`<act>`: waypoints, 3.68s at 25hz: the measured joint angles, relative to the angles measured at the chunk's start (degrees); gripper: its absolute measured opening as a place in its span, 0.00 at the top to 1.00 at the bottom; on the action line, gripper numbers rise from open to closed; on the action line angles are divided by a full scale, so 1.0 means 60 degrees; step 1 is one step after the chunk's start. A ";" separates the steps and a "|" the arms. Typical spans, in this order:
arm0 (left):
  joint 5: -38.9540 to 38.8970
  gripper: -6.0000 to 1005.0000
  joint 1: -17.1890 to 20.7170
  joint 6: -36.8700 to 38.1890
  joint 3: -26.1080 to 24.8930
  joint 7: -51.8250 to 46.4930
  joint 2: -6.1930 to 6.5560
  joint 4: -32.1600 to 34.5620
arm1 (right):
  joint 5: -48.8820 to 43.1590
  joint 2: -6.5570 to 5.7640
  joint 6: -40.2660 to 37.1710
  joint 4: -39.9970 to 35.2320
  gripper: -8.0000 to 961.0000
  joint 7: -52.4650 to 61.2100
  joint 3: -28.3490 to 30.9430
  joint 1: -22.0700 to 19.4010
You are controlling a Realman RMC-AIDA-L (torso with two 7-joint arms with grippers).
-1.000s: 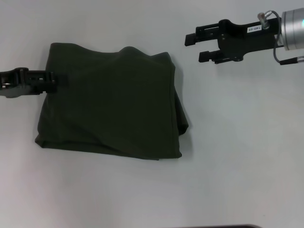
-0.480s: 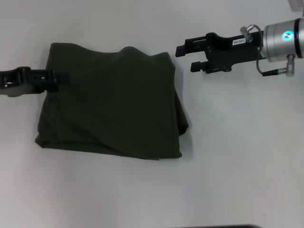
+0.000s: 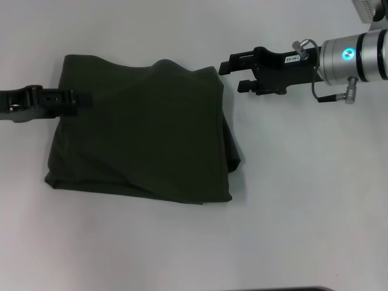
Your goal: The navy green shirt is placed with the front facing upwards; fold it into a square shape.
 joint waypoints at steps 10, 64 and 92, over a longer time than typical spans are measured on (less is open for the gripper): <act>-0.0010 0.34 0.0002 -0.0110 -0.0001 0.0072 0.0002 0.0001 | 0.0016 0.0102 0.0236 0.0158 0.31 0.0041 0.0033 0.0023; -0.0007 0.34 -0.0284 -0.0357 0.0054 0.0095 0.0002 -0.0366 | 0.1034 0.0335 0.1291 0.1015 0.33 -0.0510 -0.0090 0.0150; -0.0009 0.34 -0.0261 -0.0461 0.0070 0.0188 -0.0013 -0.0443 | 0.1477 0.0347 0.1216 0.1145 0.84 -0.1405 -0.0125 0.0089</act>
